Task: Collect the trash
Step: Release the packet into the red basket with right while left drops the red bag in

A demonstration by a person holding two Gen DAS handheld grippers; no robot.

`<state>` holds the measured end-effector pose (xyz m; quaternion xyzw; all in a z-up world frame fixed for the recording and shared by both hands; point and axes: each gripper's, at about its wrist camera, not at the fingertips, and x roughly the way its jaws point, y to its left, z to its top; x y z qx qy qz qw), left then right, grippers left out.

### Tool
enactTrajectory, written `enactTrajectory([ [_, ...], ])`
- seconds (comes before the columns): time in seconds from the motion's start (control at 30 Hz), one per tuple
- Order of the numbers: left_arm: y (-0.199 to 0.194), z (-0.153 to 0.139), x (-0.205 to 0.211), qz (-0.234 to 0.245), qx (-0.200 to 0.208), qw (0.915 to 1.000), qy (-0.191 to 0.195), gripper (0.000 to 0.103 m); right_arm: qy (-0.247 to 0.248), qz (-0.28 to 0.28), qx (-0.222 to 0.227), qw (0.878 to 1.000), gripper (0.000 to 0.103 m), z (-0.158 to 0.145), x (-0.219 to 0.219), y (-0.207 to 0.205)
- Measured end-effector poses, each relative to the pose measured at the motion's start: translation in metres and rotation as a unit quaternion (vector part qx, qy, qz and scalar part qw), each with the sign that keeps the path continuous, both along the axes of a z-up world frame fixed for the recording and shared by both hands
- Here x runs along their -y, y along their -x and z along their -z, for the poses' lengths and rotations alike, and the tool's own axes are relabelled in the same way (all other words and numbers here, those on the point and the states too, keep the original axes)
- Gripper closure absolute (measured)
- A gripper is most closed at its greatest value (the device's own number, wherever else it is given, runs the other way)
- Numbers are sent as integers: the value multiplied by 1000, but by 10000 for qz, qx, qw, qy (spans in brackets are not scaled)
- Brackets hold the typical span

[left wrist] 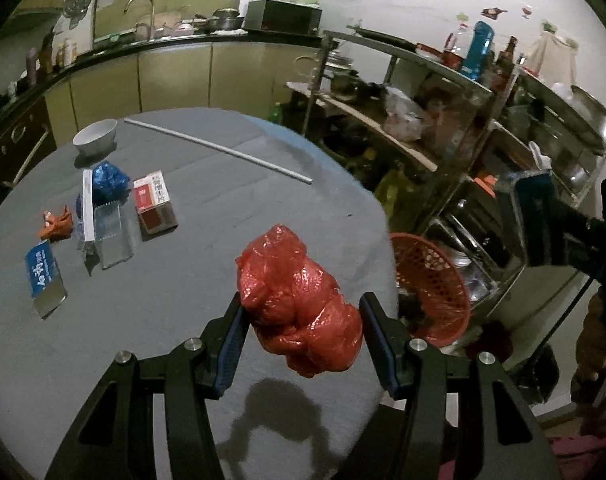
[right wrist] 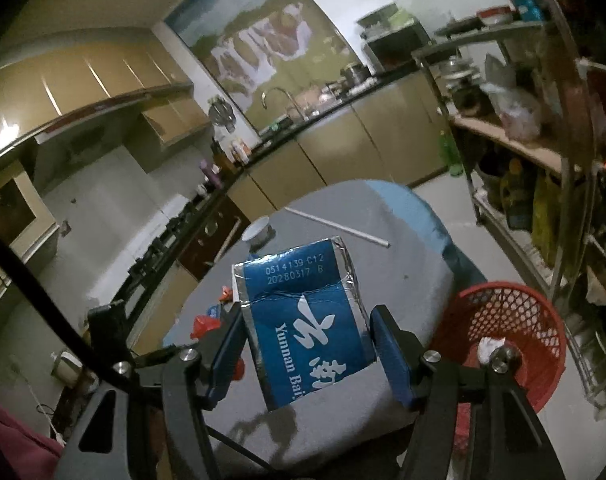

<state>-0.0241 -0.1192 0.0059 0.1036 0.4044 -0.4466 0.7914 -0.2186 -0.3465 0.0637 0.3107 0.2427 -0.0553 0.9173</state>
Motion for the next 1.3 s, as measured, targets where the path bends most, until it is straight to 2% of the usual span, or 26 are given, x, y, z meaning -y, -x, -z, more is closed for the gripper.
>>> enactTrajectory([
  [0.17, -2, 13, 13, 86, -174, 9997, -142, 46, -290, -7, -250, 9993, 38, 27, 12, -15],
  [0.33, 11, 0, 33, 232, -108, 9997, 26, 46, -582, -6, -212, 9981, 38, 49, 30, -12],
  [0.5, 38, -15, 68, 605, 45, 9981, 145, 45, -1081, 303, -146, 9936, 38, 84, 67, 16],
  [0.67, 61, -10, 117, 1097, -45, 9939, 41, 45, -1779, 932, 213, 9794, 37, 116, 119, 62],
  [0.87, 68, 12, 176, 1385, -616, 9884, -103, 45, -2250, 1273, 257, 9657, 37, 150, 159, 79],
  [0.97, 76, 20, 196, 1517, -622, 9863, -167, 45, -2373, 1225, 267, 9633, 36, 161, 168, 75],
  [1.1, 80, 34, 215, 1633, -814, 9830, -205, 42, -2537, 1116, 125, 9607, 35, 176, 170, 65],
  [1.3, 69, 49, 229, 1556, -1148, 9809, -229, 36, -2909, 1230, -85, 9488, 30, 197, 183, 57],
])
